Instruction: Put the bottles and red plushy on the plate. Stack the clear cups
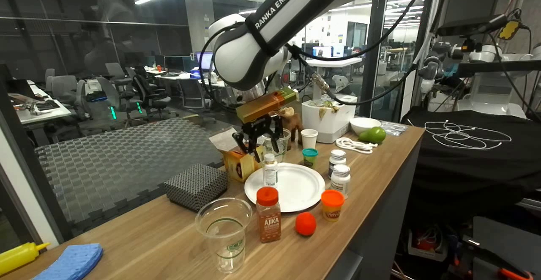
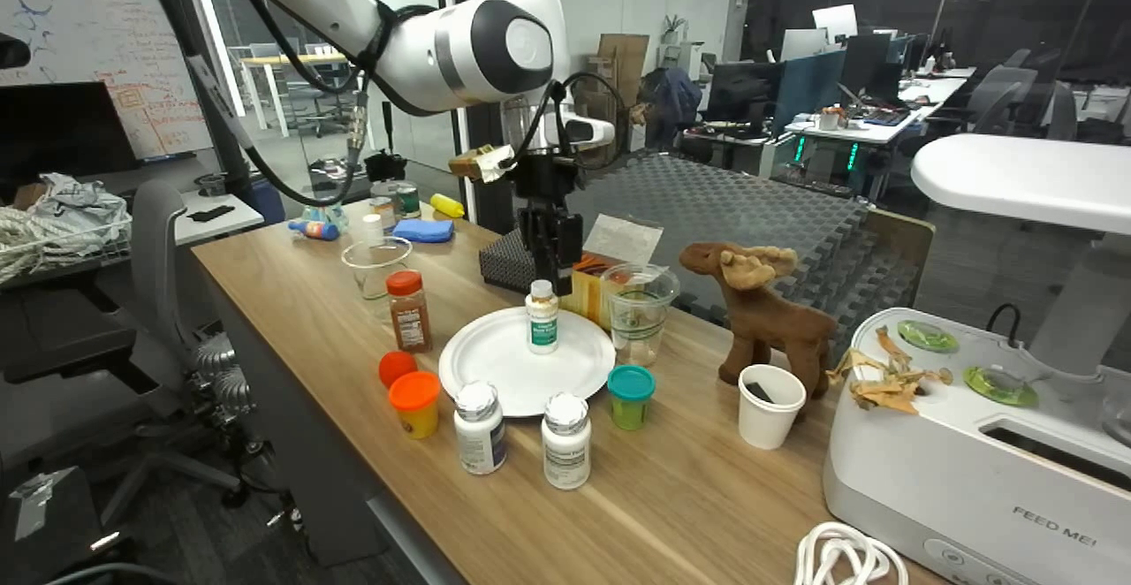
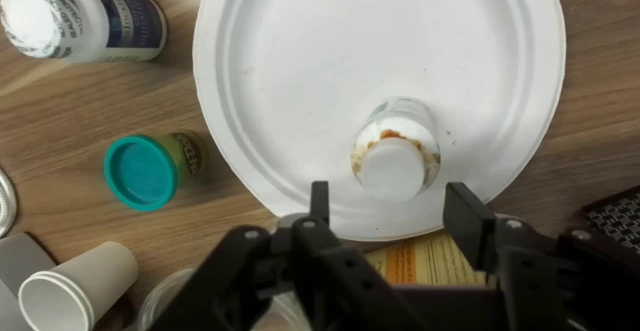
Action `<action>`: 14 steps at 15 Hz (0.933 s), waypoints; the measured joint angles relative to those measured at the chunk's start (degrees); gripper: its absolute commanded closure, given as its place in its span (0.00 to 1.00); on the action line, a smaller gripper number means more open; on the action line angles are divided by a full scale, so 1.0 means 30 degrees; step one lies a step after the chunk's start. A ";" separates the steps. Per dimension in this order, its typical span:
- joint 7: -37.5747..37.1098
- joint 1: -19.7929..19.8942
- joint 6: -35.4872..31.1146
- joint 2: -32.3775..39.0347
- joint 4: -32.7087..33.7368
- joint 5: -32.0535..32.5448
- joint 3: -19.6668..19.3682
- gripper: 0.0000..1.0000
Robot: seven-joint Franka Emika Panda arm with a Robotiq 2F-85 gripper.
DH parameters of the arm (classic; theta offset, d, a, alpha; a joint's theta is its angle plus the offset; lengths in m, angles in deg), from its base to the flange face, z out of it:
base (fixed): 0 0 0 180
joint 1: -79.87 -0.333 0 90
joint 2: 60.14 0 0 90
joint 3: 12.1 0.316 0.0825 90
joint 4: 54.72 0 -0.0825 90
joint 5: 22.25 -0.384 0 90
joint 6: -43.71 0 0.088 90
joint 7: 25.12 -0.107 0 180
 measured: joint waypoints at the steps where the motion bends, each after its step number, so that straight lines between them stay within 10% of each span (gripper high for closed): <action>1: -0.0127 0.0072 -0.0230 -0.0190 -0.0224 -0.0016 -0.0004 0.01; 14: -0.1218 0.0335 -0.1657 -0.6054 -0.5451 -0.0461 0.0232 0.00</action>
